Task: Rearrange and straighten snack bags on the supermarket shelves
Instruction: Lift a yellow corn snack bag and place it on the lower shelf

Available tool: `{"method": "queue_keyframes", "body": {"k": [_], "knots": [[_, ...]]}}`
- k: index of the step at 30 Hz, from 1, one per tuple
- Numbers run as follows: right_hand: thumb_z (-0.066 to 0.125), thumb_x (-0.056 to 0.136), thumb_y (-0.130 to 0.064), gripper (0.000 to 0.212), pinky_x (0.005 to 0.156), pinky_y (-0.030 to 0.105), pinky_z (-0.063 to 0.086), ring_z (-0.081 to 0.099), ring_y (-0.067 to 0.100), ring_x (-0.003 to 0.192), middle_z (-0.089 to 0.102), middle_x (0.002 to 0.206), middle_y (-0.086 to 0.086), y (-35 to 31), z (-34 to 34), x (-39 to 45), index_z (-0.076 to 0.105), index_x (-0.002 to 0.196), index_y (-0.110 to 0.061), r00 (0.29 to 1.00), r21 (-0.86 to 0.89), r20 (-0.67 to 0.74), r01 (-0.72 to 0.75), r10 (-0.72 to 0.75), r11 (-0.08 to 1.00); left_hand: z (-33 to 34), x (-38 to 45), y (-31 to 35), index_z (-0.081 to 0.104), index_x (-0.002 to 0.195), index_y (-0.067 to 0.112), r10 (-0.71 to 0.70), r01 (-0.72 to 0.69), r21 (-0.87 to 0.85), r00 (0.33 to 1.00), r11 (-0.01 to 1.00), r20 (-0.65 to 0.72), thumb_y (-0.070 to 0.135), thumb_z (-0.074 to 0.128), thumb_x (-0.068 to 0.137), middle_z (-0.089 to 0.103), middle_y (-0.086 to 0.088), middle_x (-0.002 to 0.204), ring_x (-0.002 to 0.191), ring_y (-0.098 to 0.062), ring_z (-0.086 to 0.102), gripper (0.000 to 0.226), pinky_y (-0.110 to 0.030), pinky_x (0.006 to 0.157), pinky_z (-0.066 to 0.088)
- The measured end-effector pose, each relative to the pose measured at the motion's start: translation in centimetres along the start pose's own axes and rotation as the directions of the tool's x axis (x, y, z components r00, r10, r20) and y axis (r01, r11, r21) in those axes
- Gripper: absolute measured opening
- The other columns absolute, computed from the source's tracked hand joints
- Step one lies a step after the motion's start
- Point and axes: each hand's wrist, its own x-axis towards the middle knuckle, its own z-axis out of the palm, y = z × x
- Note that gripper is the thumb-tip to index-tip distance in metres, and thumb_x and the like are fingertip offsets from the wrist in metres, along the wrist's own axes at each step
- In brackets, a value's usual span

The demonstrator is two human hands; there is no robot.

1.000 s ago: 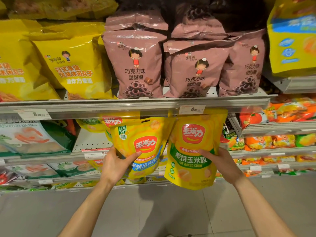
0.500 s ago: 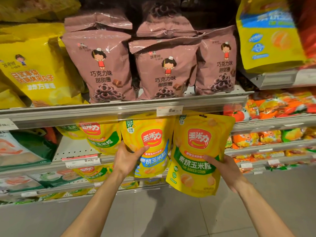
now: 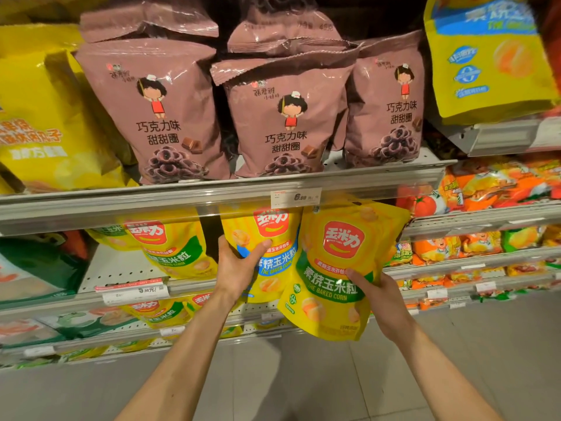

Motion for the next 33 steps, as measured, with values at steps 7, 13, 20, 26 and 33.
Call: {"method": "queue_keyframes", "body": {"k": [7,13,20,26,33], "knots": [[0.074,0.089,-0.023,0.029,0.069,0.022,0.060,0.076,0.012,0.097,0.079,0.108,-0.006,0.2,0.7,0.1,0.069,0.117,-0.027,1.000,0.009,-0.030,-0.007,0.007,1.000,-0.3,-0.4,-1.8,0.038,0.121,0.018,0.038,-0.045,0.082,0.996,0.996,0.085,0.014,0.097,0.063,0.062,0.014,0.110,0.089,0.012,0.064,0.083,-0.008,0.066,0.054],[0.078,0.084,-0.031,0.037,0.086,0.036,0.057,0.074,0.015,0.105,0.077,0.115,-0.004,-0.3,-0.1,0.0,0.070,0.120,-0.030,0.998,-0.050,0.059,-0.029,0.032,0.998,-1.6,-0.3,-2.4,0.044,0.114,0.024,0.050,-0.053,0.125,0.998,0.991,0.025,0.027,0.096,0.067,0.068,0.014,0.107,0.087,0.012,0.067,0.071,-0.009,0.063,0.054],[0.080,0.078,-0.032,0.045,0.079,0.032,0.057,0.075,0.015,0.099,0.078,0.111,-0.003,-0.4,-0.9,0.3,0.069,0.121,-0.025,0.998,-0.020,-0.007,-0.067,0.067,0.998,-1.6,1.6,-1.1,0.051,0.112,0.025,0.119,-0.116,0.070,0.992,0.991,-0.031,0.028,0.093,0.072,0.072,0.010,0.102,0.090,-0.002,0.070,0.058,-0.028,0.079,0.057],[0.081,0.076,-0.032,0.050,0.082,0.037,0.056,0.076,0.017,0.099,0.078,0.112,-0.001,-0.3,-1.1,0.5,0.069,0.124,-0.021,0.995,-0.006,-0.029,-0.099,0.098,0.995,-1.2,4.1,0.2,0.049,0.106,0.018,0.108,-0.106,0.026,0.988,0.994,-0.107,0.040,0.090,0.074,0.062,0.001,0.082,0.071,-0.015,0.060,0.056,-0.037,0.070,0.053],[0.082,0.073,-0.033,0.053,0.080,0.037,0.057,0.076,0.016,0.096,0.079,0.109,-0.001,-0.5,-1.0,1.0,0.069,0.123,-0.021,0.993,-0.002,-0.046,-0.111,0.111,0.994,-0.5,4.4,-0.8,0.048,0.106,0.015,0.123,-0.101,0.167,0.984,0.981,-0.129,0.043,0.087,0.077,0.055,0.010,0.072,0.063,-0.009,0.054,0.056,-0.026,0.063,0.045]]}}
